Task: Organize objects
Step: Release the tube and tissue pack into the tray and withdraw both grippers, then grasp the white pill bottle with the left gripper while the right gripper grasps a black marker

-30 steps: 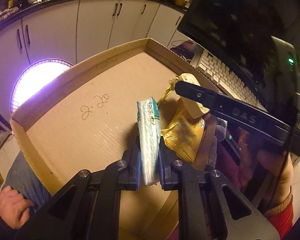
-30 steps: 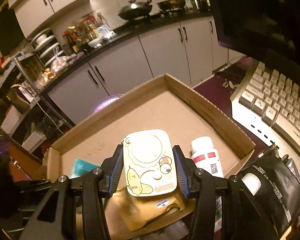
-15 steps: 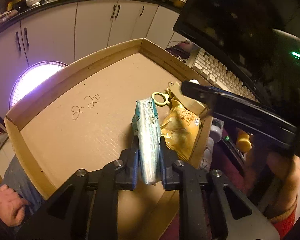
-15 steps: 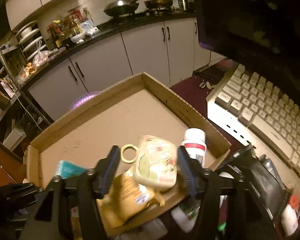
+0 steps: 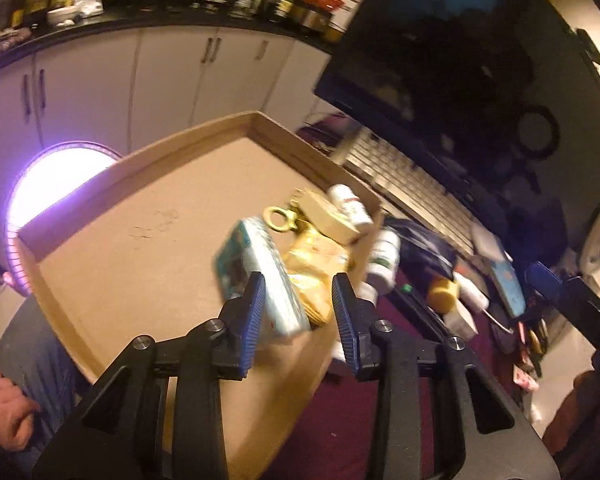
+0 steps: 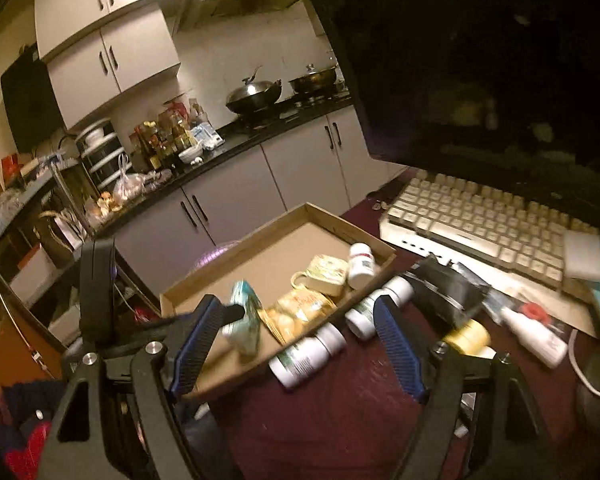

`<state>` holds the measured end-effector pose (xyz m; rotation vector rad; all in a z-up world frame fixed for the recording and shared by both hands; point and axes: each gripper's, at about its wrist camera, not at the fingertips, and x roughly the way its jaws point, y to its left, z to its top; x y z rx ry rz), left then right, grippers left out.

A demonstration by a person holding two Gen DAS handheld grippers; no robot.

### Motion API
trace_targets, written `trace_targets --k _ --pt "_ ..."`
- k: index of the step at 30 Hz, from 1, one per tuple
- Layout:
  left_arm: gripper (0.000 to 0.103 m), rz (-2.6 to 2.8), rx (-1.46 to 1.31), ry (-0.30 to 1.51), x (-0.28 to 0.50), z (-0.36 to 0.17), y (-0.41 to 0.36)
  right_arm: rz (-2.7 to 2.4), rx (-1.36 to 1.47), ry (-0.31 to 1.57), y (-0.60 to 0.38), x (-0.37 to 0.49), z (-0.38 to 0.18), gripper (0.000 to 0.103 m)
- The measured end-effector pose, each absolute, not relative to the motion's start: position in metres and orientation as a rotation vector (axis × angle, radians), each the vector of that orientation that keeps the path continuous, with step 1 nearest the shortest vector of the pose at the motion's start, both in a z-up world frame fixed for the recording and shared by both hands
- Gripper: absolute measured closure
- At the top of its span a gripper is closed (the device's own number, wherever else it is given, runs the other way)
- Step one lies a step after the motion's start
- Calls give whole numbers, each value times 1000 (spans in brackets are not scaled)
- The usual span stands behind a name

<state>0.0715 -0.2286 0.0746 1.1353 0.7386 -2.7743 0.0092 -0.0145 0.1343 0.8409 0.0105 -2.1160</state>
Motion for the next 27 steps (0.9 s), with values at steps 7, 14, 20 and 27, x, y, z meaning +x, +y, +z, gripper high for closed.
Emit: trace_targets --k 7,14,20,27 --pt "69 -2856 1184 694 72 87 -207 -2150 909 196 -4 7 115 24" --pt "69 -2883 1293 476 67 90 -160 -2165 944 196 40 18 63 24" --pt "69 -2908 1380 195 56 71 -125 -2150 936 208 48 19 60 24" --pt "69 -2879 1405 77 46 53 -117 -2145 944 210 45 17 57 24"
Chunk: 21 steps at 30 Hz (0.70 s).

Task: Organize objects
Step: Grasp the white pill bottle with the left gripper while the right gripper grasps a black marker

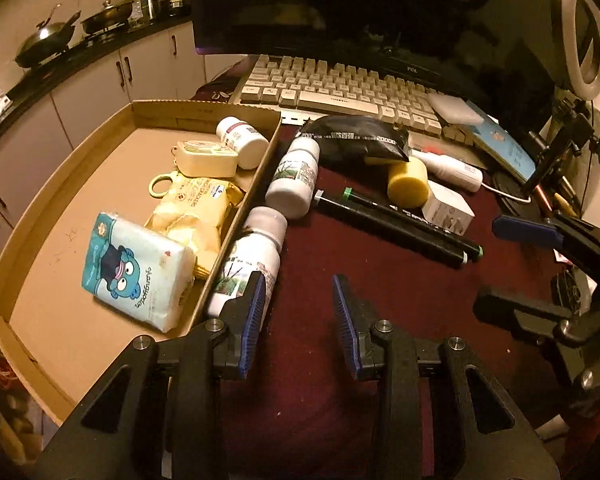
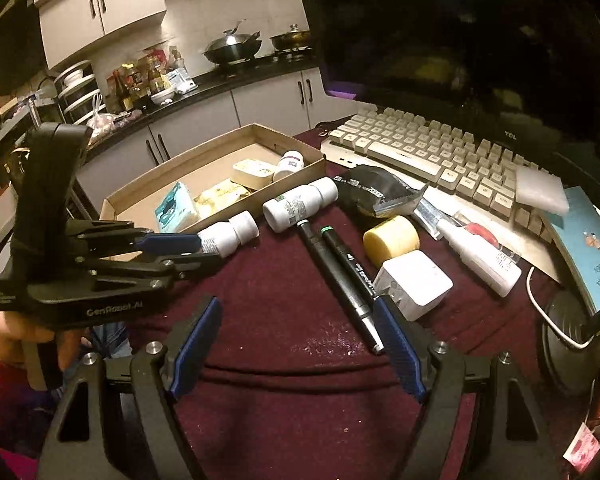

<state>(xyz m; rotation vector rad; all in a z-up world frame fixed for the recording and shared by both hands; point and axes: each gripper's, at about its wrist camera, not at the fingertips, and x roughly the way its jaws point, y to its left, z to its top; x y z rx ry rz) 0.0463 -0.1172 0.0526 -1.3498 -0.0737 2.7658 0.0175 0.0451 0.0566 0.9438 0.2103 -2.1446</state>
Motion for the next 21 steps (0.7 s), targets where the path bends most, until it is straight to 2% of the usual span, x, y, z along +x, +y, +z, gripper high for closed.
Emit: trace_targets --k 3,8,12,16,19,21 --pt "69 2796 -1345 41 44 53 -108 -2150 946 199 46 17 57 24" --pt "69 2840 -1340 105 40 55 -109 -2152 947 191 48 15 57 24" --pt "68 2826 -1474 213 30 39 -114 -2149 942 185 51 13 57 24" --pt "65 2716 -1545 84 26 25 -115 -2159 954 176 54 9 54 24" --pt "65 2726 -1500 112 26 22 -108 -2170 962 177 57 6 53 24" --pt "66 2698 -1516 18 20 20 -113 -2175 968 180 58 3 53 24"
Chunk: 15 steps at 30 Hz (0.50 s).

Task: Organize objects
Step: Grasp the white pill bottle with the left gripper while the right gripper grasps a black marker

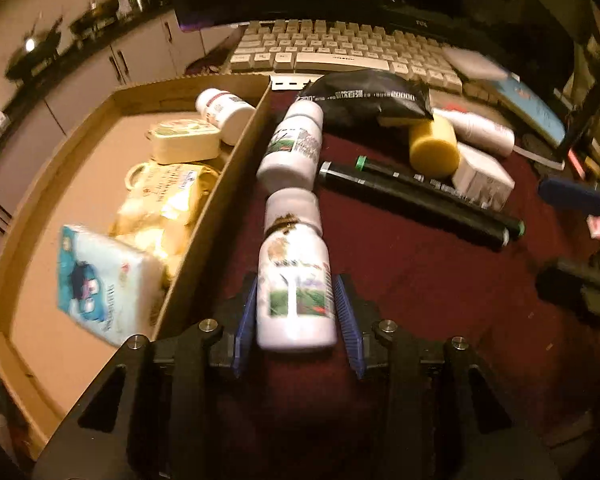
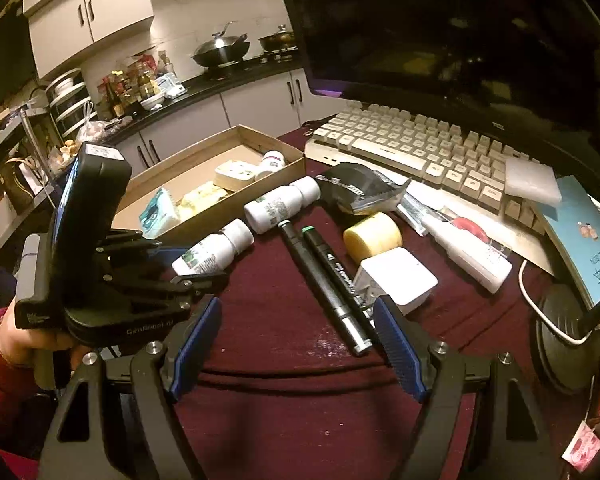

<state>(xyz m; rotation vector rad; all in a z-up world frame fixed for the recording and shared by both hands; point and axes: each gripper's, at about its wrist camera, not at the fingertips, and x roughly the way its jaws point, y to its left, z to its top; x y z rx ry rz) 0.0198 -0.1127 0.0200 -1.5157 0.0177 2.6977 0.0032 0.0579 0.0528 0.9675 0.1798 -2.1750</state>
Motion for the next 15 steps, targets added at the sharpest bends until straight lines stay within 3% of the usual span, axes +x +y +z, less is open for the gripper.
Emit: trace_targets --k 6,7,8,9,15 --pt "66 2690 -1513 -19 12 14 -113 -2154 1005 260 50 -8 46 27" --pt "66 2695 -1511 -17 11 14 -112 -2142 1011 280 48 -9 45 32" --pt "66 2704 -1507 -21 10 13 -112 -2126 1019 300 44 -11 43 46" --pt "69 2717 -1497 -30 9 13 -112 -2101 1031 318 39 -14 42 53" --pt "69 2771 -1424 -66 16 17 -110 -2041 1037 449 14 -24 27 60"
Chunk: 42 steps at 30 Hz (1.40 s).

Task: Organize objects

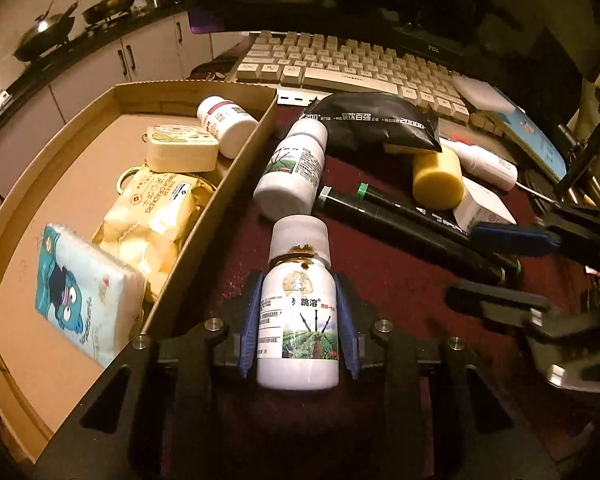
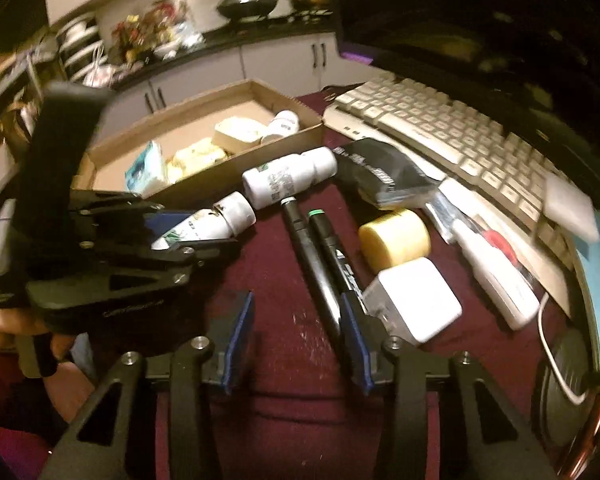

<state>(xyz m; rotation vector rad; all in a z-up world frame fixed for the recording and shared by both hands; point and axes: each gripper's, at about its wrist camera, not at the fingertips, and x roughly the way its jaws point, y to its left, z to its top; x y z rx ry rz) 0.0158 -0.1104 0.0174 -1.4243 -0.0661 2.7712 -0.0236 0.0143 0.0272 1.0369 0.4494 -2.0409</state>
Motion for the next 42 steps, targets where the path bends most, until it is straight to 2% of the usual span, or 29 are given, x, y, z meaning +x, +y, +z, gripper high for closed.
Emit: trace_targets --k 7,10,11,12,13,17,19,22,24,30,37,42 --pt "69 2772 -1361 -10 29 16 -111 -2057 1049 568 -2 -28 15 62" --pt "69 2718 -1325 52 28 15 -107 -2041 1075 609 -9 -30 9 67" --pt "69 2685 -1318 61 28 16 -105 -2039 1087 617 -10 -31 10 75" --pt "69 2653 -1309 61 30 16 -106 -2042 1091 625 -11 -32 10 88" --pt "69 2635 -1298 43 31 16 -108 -2042 1097 625 -11 -33 10 89" --pt "69 2599 -1235 15 36 15 -118 -2086 1075 553 -5 -27 15 90" --pt "69 2589 -1245 -50 35 17 -121 -2098 1059 435 7 -21 23 90" --pt "69 2569 -1276 -248 31 18 -127 -2104 1005 298 26 -9 39 90" --pt "69 2578 -1259 -251 31 26 -118 -2098 969 259 35 -3 48 90" --pt "69 2659 -1225 -240 38 41 -100 -2093 943 286 37 0 52 90" --pt "69 2625 -1310 -241 47 37 -102 -2087 989 316 38 -3 40 90" --pt "69 2506 -1338 -147 53 31 -84 -2067 1062 358 36 -7 23 90"
